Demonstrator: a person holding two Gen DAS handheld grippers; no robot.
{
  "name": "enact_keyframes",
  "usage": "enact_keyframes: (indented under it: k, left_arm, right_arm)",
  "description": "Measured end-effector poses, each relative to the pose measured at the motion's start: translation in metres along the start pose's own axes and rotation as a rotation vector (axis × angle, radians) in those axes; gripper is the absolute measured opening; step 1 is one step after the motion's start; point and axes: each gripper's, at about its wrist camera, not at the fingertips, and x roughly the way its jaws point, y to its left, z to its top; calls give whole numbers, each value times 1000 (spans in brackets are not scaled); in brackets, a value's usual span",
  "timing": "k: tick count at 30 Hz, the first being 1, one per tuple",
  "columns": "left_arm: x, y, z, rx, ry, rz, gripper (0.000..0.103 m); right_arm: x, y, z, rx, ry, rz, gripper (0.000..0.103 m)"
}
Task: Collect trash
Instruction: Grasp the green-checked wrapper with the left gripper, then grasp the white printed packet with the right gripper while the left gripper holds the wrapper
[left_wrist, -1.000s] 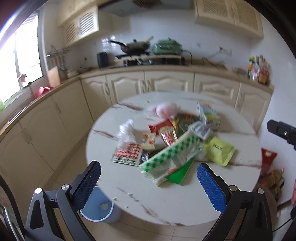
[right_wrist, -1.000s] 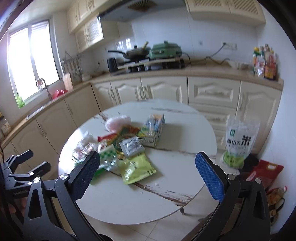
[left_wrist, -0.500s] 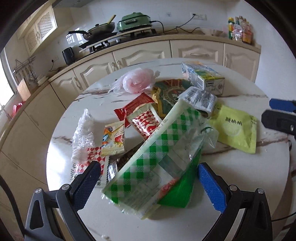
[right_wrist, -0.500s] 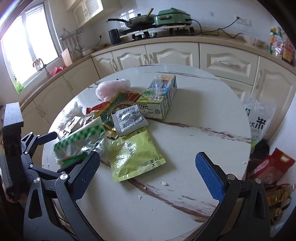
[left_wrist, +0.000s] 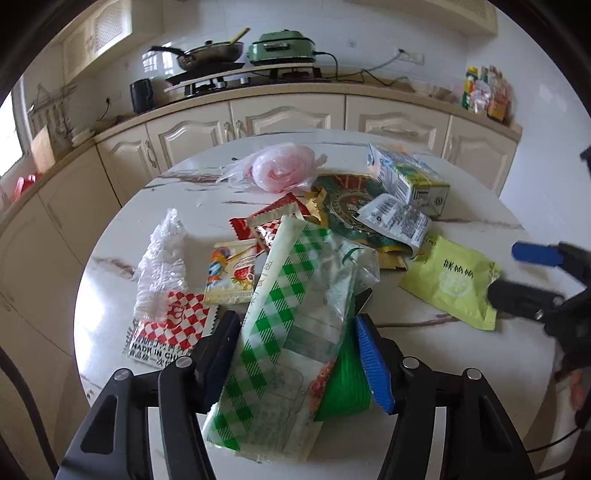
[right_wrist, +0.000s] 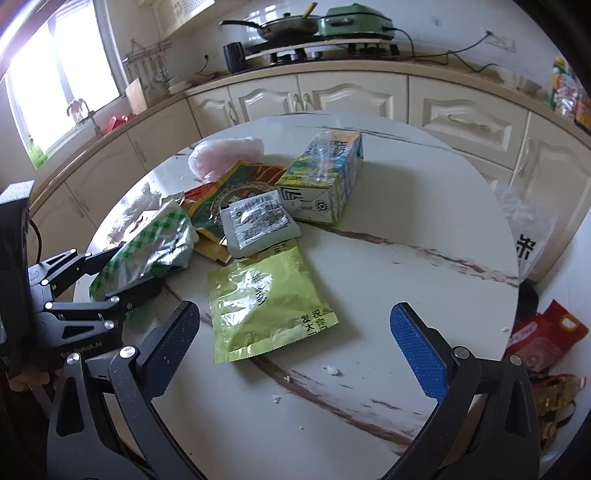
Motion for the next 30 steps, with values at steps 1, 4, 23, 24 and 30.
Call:
enact_keyframes:
  k: [1,4,23,24,30]
  left_arm:
    - [-4,3,-1,-21,-6,-6,57]
    - [-18,11,-2,-73,-28,-12,57]
    - [-87,46,-11,-190,-90,-22,57]
    - [-90,49,-11,-193,-91,-22,57]
    - [-97,51,-18,-213,-92,-25,57]
  right_arm:
    - [3,3,1,-15,10,3,103]
    - [9,7,10,-43,17,-10,103]
    - [79,30,65,-108,112,66,63]
    - [81,30,66,-115,111,75,62]
    - [87,37,69,-166,113,64,60]
